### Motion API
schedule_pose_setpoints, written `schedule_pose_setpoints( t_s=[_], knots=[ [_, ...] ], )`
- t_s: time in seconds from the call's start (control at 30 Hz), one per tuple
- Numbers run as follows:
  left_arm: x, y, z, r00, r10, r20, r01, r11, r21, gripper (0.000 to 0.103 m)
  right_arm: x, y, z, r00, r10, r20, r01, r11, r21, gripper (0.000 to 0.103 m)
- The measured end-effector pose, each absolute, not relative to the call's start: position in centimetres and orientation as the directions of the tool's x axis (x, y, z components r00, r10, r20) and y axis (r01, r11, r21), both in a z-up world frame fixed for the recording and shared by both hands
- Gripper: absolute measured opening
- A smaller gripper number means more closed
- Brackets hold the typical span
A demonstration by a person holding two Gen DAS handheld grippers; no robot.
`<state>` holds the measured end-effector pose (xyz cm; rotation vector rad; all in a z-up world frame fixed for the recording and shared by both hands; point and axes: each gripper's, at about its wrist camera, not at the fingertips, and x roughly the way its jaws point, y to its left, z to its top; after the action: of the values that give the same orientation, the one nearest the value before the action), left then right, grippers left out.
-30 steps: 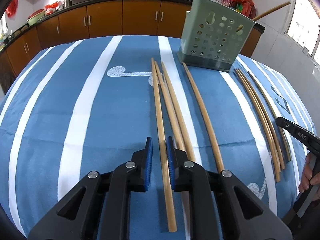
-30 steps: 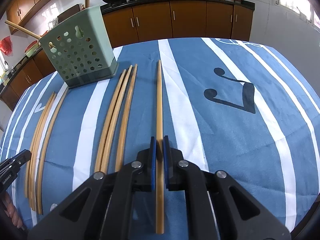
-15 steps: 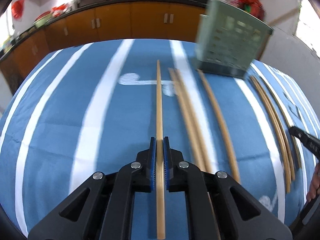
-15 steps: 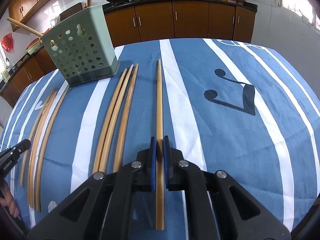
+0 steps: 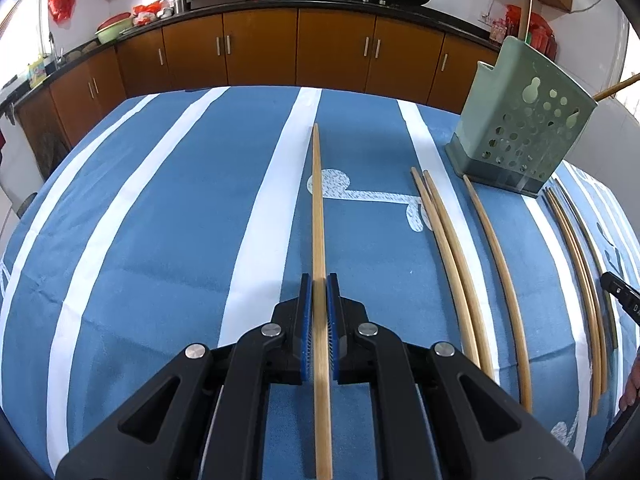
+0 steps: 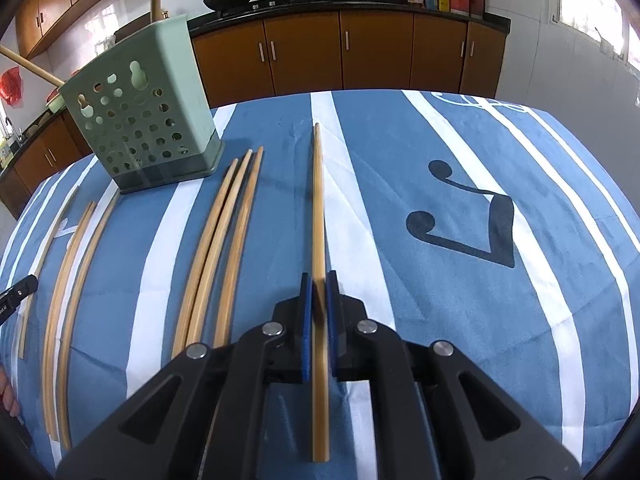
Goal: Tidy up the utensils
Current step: 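Lift both chopsticks upright and carry them above the green holder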
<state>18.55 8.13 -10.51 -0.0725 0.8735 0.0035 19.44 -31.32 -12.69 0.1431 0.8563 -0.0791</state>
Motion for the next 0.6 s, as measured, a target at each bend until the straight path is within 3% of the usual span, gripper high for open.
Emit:
schedule_pose_setpoints(
  t_s=[0.6],
  knots=[
    [18.56,8.15,-10.52,0.641,-0.028,-0.767,-0.036,0.997,-0.066,0.009,19.39,-31.45,-12.75,0.656,0.003,-0.755,0.13,0.985,0.117,0.008]
  ],
)
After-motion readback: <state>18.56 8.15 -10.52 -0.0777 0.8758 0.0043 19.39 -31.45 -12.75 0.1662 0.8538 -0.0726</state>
